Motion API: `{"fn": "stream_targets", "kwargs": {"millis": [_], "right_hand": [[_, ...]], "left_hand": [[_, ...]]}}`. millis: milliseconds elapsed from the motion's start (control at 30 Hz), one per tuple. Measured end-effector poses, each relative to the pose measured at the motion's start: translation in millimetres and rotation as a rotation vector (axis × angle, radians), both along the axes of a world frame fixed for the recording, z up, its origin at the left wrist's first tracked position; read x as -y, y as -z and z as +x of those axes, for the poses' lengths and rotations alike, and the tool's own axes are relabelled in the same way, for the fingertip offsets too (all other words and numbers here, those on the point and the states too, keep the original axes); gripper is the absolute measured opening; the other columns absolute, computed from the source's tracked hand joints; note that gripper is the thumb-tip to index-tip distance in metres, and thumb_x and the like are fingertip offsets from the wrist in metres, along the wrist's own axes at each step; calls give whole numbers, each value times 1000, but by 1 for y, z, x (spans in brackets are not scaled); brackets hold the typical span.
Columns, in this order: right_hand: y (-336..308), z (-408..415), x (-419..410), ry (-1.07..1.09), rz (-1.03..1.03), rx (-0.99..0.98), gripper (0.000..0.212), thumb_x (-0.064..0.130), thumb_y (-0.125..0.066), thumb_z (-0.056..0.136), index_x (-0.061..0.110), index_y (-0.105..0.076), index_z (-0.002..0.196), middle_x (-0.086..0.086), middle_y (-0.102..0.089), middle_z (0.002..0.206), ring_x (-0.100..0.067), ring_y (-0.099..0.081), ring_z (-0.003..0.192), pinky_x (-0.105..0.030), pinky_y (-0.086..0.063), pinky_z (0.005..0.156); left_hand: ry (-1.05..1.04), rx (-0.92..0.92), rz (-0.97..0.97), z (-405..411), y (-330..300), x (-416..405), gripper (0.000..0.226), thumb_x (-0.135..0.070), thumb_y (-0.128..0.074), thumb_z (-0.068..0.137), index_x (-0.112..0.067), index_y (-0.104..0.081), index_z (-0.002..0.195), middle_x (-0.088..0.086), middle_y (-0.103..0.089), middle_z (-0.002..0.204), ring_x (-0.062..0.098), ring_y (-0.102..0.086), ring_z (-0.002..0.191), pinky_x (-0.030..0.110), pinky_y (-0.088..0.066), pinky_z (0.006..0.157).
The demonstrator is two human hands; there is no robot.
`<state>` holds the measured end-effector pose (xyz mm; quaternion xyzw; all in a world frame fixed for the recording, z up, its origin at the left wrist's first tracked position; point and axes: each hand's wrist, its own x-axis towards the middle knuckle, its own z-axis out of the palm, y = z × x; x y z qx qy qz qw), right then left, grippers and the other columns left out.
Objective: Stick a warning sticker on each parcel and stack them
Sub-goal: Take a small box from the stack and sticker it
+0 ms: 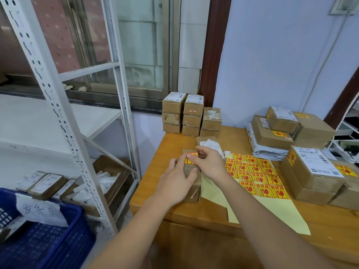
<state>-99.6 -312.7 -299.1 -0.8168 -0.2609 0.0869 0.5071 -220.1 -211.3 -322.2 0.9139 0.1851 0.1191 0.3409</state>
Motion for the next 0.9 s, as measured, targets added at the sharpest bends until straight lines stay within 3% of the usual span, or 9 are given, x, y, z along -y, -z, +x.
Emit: {"fn": "stream_targets", "kwargs": {"millis": [100, 367, 567, 800, 900], "right_hand": [[-1, 3, 1, -2, 1, -10, 55, 40, -81, 84, 15, -66, 131, 0, -67, 125, -9, -61, 113, -16, -46, 87], [-7, 11, -5, 66, -10, 25, 11, 34, -74, 91, 24, -74, 97, 9, -71, 93, -8, -66, 90, -16, -43, 67], [-9, 13, -9, 98, -38, 36, 9, 30, -68, 96, 24, -74, 92, 12, -68, 85, 0, -59, 77, -13, -35, 58], [-10, 14, -5, 22, -56, 40, 10, 31, -71, 95, 21, -74, 98, 10, -70, 89, -5, -64, 84, -15, -42, 64], [-8, 16, -2, -36, -74, 15, 25, 31, -71, 95, 16, -73, 115, 3, -71, 107, -13, -65, 102, -21, -50, 83]], "left_hand": [[4, 7, -18, 0, 1, 1, 67, -65, -34, 98, -43, -13, 158, -8, -34, 138, 23, -57, 108, 45, -51, 94], [11, 18, -11, -1, 0, 2, 65, -64, -35, 100, -43, -12, 157, -11, -33, 132, 16, -59, 102, 40, -55, 87], [7, 26, -31, -1, 1, 2, 65, -64, -36, 99, -43, -13, 156, -11, -33, 135, 16, -59, 105, 42, -57, 90], [-6, 13, 3, -1, -1, 2, 66, -64, -35, 100, -43, -11, 157, -10, -34, 135, 15, -59, 102, 40, -57, 86], [-11, 19, 16, 0, 0, 2, 65, -65, -35, 99, -44, -11, 156, -11, -34, 134, 15, -60, 99, 40, -57, 83]]}}
